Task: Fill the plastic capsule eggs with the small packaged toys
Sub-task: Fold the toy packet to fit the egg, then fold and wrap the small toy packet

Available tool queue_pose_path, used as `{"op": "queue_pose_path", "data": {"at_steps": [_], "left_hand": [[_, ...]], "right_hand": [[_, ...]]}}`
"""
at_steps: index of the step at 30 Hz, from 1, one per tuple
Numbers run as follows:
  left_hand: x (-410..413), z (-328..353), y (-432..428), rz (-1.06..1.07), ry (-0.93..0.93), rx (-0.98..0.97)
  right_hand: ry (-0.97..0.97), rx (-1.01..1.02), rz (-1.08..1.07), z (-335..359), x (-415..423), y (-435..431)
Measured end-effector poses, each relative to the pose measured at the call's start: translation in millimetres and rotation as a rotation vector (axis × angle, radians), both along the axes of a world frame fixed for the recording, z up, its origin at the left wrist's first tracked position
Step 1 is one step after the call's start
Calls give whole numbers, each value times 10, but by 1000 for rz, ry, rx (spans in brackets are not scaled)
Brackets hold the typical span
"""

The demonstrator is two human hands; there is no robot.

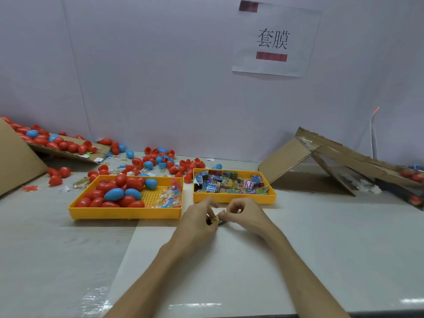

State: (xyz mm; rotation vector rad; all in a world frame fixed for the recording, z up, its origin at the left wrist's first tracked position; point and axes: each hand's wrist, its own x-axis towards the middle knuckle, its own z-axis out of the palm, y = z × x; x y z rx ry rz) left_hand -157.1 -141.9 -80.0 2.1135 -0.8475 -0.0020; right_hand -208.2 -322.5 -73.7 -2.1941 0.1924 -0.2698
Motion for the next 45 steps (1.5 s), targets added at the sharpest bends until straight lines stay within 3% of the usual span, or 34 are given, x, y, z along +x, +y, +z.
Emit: {"op": "queue_pose_path", "data": {"at_steps": [10,16,19,22,26,34,45], "left_hand": [[12,11,-6,-4,40,4],[9,10,-8,5,44,12],[5,23,-4,-10,79,26],[-2,84,-1,-16,201,-124],[20,191,38,-5,267,-357],[5,181,74,-27,406,-357],[-7,230,75,62,383,-427]], "right_hand": [[40,28,-54,46,2,-18],[-159,33,-160,46,12,-51],[-222,198,-101,94,-18,-94],[-184,352,13,136,-49,-55],[-146,376,121,156,-69,23],[-202,362,135,183,-69,92],[-193,356,142,185,-62,163]]}}
